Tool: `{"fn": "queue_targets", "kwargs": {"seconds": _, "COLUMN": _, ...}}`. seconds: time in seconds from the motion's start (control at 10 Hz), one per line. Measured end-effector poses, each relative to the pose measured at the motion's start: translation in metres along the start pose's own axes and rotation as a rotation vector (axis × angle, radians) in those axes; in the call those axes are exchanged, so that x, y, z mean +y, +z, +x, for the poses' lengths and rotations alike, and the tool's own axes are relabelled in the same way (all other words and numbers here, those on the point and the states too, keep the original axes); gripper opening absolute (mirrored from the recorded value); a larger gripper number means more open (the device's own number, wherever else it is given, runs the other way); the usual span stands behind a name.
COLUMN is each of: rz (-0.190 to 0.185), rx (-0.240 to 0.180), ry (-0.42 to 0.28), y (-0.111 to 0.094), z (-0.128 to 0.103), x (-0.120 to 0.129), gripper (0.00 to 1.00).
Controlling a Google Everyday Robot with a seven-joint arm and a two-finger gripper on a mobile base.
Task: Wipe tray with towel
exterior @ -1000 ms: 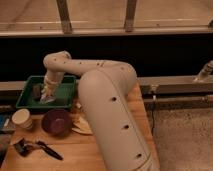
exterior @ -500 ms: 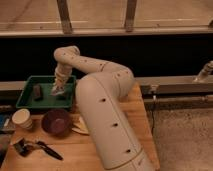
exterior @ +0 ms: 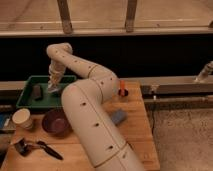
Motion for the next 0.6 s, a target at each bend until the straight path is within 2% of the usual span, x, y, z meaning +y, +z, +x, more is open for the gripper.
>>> {"fn": "queue_targets", "kwargs": {"seconds": 0.3, "rz": -0.028, "rx": -0.008, "ry": -0.039, "y": 0.0, "z": 0.012, "x": 0.037, "gripper": 0.0}}
{"fn": "queue_targets", "kwargs": {"seconds": 0.4, "rz": -0.034, "rx": -0.007, "ry": -0.031, "y": -0.002, "z": 0.024, "x": 0.043, "gripper": 0.0}}
{"fn": "queue_targets", "kwargs": {"seconds": 0.6, "rz": -0.031, "rx": -0.007, "ry": 0.005, "y": -0.008, "z": 0.046, "x": 0.042, "gripper": 0.0}}
